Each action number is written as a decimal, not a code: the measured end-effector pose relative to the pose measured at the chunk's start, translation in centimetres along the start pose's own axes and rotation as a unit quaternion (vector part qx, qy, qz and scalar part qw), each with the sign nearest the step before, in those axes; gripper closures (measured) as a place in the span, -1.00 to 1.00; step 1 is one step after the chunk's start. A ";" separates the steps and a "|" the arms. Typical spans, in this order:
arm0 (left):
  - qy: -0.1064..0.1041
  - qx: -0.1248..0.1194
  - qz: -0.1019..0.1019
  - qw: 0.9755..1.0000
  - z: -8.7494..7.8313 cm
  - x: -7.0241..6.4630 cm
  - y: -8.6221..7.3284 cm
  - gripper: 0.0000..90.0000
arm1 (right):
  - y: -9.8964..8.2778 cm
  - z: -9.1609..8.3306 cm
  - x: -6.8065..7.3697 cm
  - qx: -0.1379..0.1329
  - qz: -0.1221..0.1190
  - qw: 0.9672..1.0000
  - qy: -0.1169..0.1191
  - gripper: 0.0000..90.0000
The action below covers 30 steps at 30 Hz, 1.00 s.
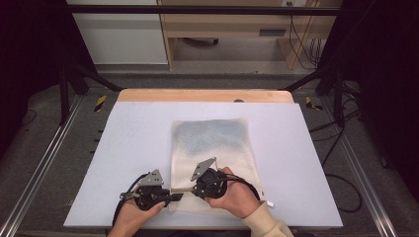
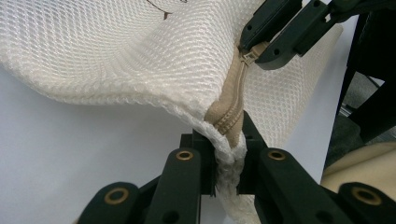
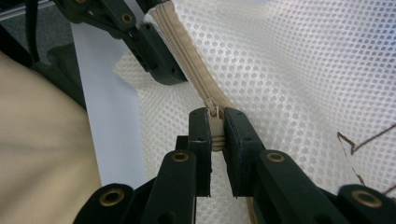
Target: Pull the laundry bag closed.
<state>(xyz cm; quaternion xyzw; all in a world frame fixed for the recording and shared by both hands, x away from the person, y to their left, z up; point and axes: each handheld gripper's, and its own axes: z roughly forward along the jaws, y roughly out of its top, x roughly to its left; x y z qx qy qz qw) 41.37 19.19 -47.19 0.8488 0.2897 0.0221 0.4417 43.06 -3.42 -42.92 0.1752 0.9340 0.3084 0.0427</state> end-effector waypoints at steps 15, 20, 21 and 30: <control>0.003 -0.001 0.002 1.000 -0.1 0.0 0.0 0.83 | -1.3 -0.8 -0.6 0.001 0.017 1.000 -0.009 0.82; 0.003 -0.004 0.001 1.000 -0.2 0.1 0.0 0.83 | -1.8 -1.2 -0.7 -0.002 0.023 1.000 -0.013 0.82; 0.003 -0.005 0.001 1.000 -0.2 0.1 0.0 0.83 | -1.9 -1.3 -0.8 -0.006 0.025 1.000 -0.014 0.82; 0.004 -0.003 0.003 1.000 -0.1 0.0 0.0 0.83 | -2.4 -1.3 -0.9 -0.008 0.028 0.999 -0.018 0.82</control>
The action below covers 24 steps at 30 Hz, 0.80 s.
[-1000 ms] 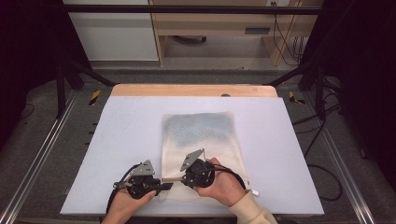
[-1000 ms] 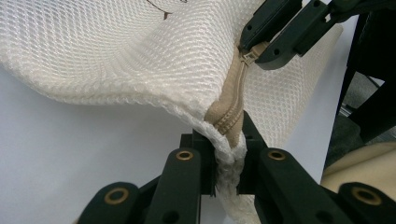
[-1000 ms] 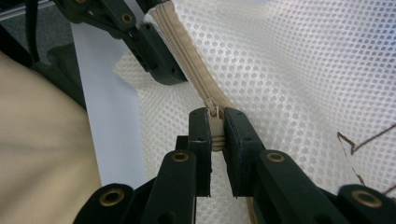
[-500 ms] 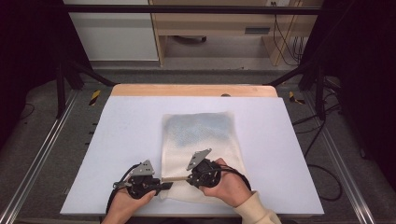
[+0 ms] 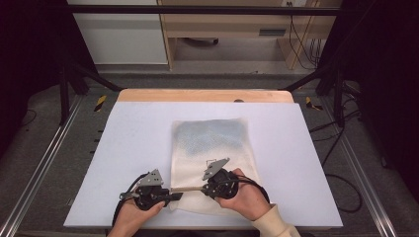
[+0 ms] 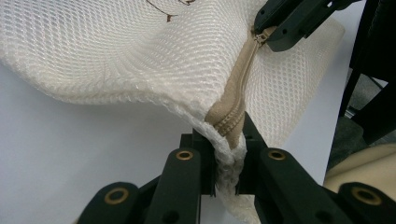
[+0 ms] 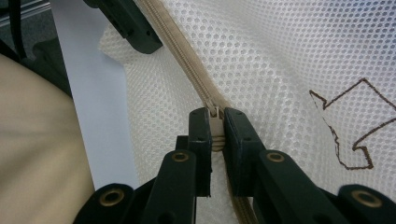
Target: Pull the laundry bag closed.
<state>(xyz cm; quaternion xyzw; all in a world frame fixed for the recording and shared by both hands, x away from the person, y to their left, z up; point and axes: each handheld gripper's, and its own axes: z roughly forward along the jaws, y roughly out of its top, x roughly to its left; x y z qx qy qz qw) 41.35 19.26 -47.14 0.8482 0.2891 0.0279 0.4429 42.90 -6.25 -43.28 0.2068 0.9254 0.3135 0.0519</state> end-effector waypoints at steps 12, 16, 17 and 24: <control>0.001 0.003 0.007 1.000 0.6 -0.3 0.2 0.83 | -0.6 -0.5 -0.3 -0.001 0.009 1.000 -0.003 0.82; 0.001 0.004 0.009 1.000 0.7 -0.4 0.2 0.83 | -0.9 -0.6 -0.3 -0.004 0.013 1.000 0.000 0.82; 0.000 0.004 0.009 1.000 0.7 -0.4 0.2 0.83 | -0.9 -0.7 -0.3 -0.002 0.013 1.000 -0.002 0.82; 0.001 0.007 0.009 1.000 0.7 -0.3 0.2 0.83 | -1.7 -0.8 -0.3 -0.004 0.022 1.000 -0.002 0.82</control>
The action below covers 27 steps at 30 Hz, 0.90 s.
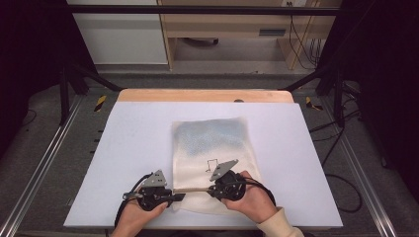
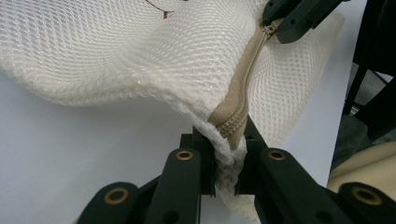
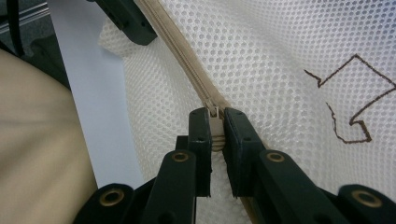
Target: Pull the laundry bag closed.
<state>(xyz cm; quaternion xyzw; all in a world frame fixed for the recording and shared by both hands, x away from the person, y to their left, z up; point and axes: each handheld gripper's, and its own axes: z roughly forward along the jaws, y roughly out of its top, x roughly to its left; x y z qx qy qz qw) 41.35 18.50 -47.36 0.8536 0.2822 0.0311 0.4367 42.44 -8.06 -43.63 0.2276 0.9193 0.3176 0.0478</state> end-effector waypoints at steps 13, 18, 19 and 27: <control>0.004 -0.002 0.003 1.000 -0.1 0.0 0.1 0.82 | -1.3 -0.9 -0.2 -0.011 0.010 1.000 -0.010 0.82; 0.006 -0.004 0.005 1.000 -0.2 0.0 0.2 0.82 | -1.7 -1.2 -0.2 -0.015 0.010 1.000 -0.014 0.82; 0.005 -0.003 0.006 1.000 -0.2 0.0 0.1 0.82 | -1.7 -1.3 -0.2 -0.018 0.011 1.000 -0.014 0.82; 0.005 -0.001 0.008 1.000 -0.1 -0.2 0.2 0.82 | -2.0 -1.5 -0.1 -0.022 0.011 1.000 -0.012 0.82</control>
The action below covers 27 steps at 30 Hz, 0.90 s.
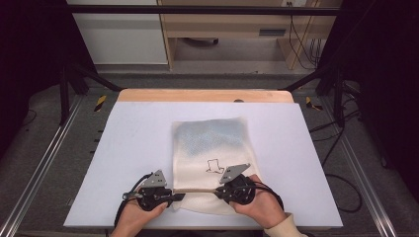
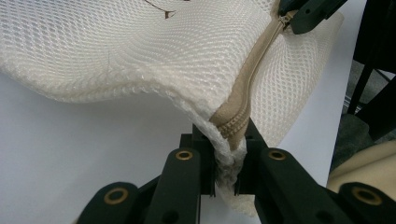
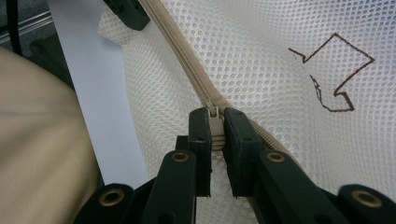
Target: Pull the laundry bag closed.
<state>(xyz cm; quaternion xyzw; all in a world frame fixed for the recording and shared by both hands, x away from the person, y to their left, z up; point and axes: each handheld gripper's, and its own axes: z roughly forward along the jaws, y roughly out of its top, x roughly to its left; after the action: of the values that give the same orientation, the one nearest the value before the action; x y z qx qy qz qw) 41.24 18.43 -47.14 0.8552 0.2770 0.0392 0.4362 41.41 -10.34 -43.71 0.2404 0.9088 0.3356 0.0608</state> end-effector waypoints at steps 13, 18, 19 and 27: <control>-0.001 0.001 0.002 1.000 -0.1 0.0 0.0 0.82 | -0.7 -0.6 -0.2 -0.001 0.007 1.000 -0.008 0.82; -0.001 0.003 0.004 1.000 0.0 -0.1 0.0 0.82 | -0.8 -0.7 -0.2 0.000 0.009 1.000 -0.008 0.82; -0.001 0.003 0.004 1.000 0.0 -0.1 0.0 0.82 | -0.8 -0.7 -0.2 0.000 0.009 1.000 -0.008 0.82; 0.002 0.001 0.002 1.000 0.0 0.0 -0.1 0.82 | -1.2 -1.2 -0.5 -0.001 0.013 1.000 -0.019 0.82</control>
<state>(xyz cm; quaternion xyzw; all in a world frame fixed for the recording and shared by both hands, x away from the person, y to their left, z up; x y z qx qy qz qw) 41.20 18.48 -47.16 0.8562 0.2756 0.0413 0.4349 41.01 -12.05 -43.64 0.2585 0.9041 0.3323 0.0735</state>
